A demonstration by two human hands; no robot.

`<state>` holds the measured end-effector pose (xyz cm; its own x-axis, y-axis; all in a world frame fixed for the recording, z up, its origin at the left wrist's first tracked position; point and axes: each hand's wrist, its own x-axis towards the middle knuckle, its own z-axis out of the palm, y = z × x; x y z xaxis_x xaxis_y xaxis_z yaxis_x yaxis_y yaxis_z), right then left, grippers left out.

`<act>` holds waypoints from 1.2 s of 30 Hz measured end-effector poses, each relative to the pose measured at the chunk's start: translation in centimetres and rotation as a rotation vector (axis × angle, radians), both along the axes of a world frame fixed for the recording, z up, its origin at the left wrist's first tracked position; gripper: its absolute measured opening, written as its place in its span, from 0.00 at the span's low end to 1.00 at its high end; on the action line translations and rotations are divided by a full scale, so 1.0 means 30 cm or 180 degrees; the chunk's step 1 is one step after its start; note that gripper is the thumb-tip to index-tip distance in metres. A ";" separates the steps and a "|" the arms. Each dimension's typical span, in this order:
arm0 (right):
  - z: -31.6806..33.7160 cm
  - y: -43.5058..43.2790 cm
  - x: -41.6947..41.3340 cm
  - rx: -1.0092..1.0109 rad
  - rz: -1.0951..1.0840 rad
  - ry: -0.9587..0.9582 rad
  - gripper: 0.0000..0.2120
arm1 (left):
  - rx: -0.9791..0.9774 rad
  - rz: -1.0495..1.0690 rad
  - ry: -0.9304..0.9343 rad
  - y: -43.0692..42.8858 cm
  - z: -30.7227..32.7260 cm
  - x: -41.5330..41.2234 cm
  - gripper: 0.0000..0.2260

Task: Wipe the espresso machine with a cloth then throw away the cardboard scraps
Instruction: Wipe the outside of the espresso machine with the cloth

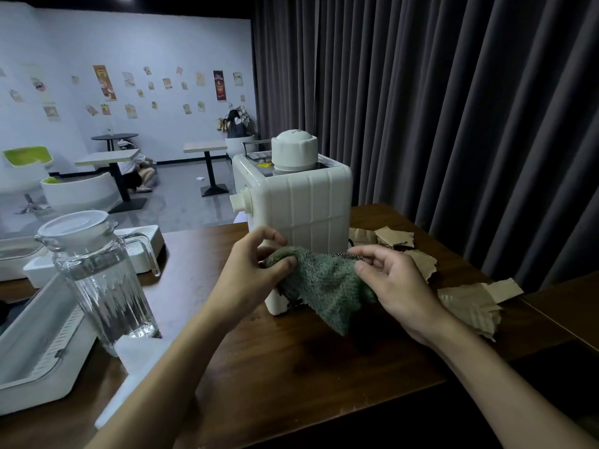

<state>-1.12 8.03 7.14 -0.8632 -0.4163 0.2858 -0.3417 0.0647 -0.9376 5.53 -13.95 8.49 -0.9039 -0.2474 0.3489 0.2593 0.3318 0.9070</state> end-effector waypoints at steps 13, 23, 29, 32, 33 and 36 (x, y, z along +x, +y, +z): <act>0.047 -0.056 0.003 -0.1266 0.0649 -0.1383 0.14 | -0.0587 -0.0349 0.0101 0.044 -0.027 -0.006 0.04; 0.052 -0.064 -0.002 -0.1172 0.1248 -0.1268 0.38 | -0.0310 0.0063 0.0079 0.056 -0.051 -0.027 0.16; 0.043 -0.087 -0.002 -0.0638 0.0512 -0.0356 0.37 | 0.0202 0.0063 0.0053 0.055 -0.032 -0.017 0.09; 0.027 -0.094 -0.010 -0.0086 -0.0062 0.0527 0.32 | 0.0773 -0.0117 -0.0308 0.061 -0.023 -0.013 0.08; 0.019 -0.089 -0.015 0.0102 -0.0099 0.0739 0.29 | 0.1002 -0.0160 -0.0411 0.065 -0.018 -0.013 0.08; -0.005 -0.076 -0.021 0.0324 0.0351 0.0811 0.24 | 0.1376 -0.0099 -0.0575 0.062 -0.009 -0.016 0.05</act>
